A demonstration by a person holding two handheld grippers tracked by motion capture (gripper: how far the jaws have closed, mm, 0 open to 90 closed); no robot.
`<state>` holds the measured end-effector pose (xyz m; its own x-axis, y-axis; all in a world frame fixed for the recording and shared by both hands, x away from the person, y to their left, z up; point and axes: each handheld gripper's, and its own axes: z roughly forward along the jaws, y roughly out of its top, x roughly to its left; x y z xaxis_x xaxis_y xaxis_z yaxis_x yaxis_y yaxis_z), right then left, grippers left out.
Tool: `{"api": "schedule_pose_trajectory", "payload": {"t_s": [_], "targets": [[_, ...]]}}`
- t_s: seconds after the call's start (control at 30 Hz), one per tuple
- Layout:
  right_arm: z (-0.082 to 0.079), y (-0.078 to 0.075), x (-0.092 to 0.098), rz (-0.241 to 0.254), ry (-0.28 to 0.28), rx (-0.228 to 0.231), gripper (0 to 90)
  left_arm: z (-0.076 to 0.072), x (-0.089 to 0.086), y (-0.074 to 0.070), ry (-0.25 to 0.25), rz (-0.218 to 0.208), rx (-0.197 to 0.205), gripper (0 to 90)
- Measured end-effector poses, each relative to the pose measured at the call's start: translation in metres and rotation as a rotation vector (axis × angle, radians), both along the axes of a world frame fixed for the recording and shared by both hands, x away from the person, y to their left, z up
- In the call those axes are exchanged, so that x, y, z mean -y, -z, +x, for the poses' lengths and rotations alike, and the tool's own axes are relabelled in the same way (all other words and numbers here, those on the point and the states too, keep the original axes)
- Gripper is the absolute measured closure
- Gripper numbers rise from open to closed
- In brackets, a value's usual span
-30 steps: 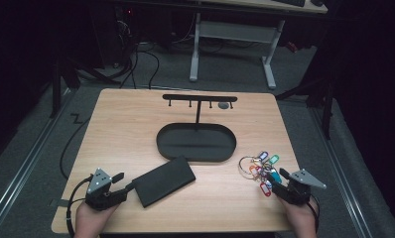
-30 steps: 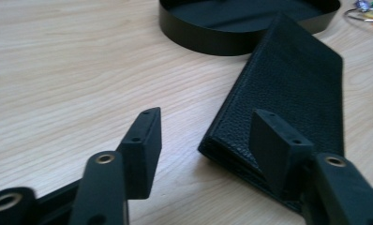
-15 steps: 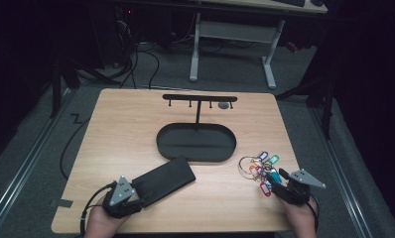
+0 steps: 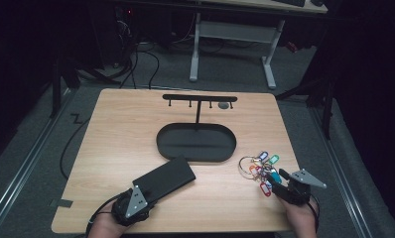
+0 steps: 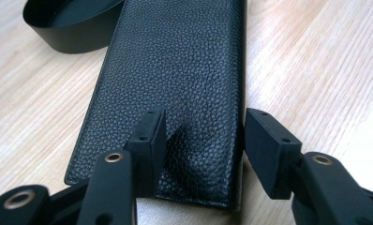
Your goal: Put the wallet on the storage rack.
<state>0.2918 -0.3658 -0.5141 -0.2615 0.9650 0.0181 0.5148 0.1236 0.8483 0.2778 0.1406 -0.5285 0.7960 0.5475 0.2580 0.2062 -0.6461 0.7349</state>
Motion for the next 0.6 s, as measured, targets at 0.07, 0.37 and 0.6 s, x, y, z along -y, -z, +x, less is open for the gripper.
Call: {"api": "schedule_pose_trajectory", "payload": {"t_s": [0.07, 0.37, 0.6], "targets": [[0.0, 0.0, 0.0002, 0.006, 0.001, -0.002, 43.7, -0.0012, 0.002, 0.0006, -0.003, 0.021, 0.013, 51.5], [-0.0003, 0.0, 0.0007, 0.016, 0.003, -0.003, 43.8, -0.0018, 0.0009, -0.0006, -0.005, 0.016, 0.013, 66.4], [-0.0001, 0.0003, 0.0022, 0.029, 0.006, -0.004, 43.8, -0.0049, 0.0024, -0.0043, 0.001, 0.021, 0.025, 75.3]]}}
